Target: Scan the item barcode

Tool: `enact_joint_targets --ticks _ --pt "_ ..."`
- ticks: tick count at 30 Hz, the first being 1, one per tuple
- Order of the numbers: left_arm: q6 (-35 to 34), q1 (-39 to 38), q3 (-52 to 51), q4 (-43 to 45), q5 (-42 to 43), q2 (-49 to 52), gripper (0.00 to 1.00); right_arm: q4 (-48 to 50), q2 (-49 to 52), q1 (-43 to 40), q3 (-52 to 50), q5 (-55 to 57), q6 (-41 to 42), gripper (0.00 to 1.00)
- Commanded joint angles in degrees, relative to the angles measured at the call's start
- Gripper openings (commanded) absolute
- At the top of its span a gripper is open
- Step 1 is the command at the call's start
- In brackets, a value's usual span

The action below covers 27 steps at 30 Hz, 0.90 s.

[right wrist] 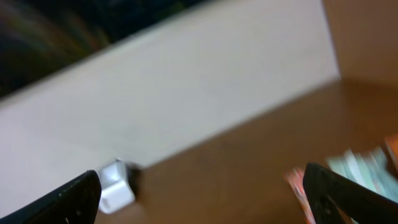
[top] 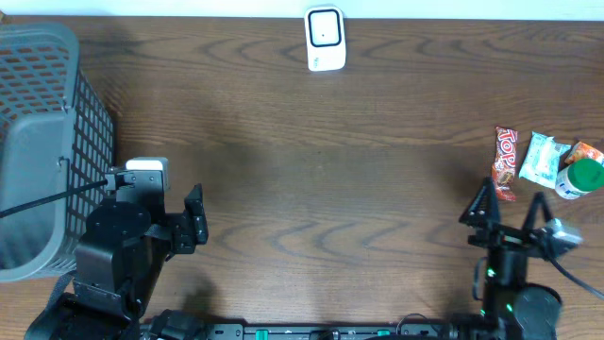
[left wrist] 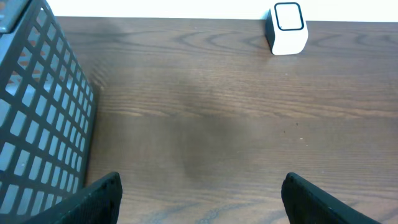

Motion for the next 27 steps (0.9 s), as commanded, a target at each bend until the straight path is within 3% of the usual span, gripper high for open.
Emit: enact_joint_targets --ticks 1,5,11,27 --pt "0.13 -0.02 0.79 -0.02 -0.52 -0.13 0.83 0.39 -0.57 1.4 -4.2 6.58 3.8 0.99" --pt "0.13 -0.02 0.79 0.0 -0.52 -0.13 0.83 -0.04 -0.57 1.64 -8.07 7.04 3.78 0.99" --pt "0.13 -0.02 0.79 -0.02 -0.52 -0.13 0.83 0.17 -0.57 1.88 -8.41 6.19 -3.45 0.99" --pt "0.13 -0.02 0.79 -0.02 -0.52 -0.13 0.83 0.24 -0.52 1.92 -8.41 6.19 -3.52 0.99"
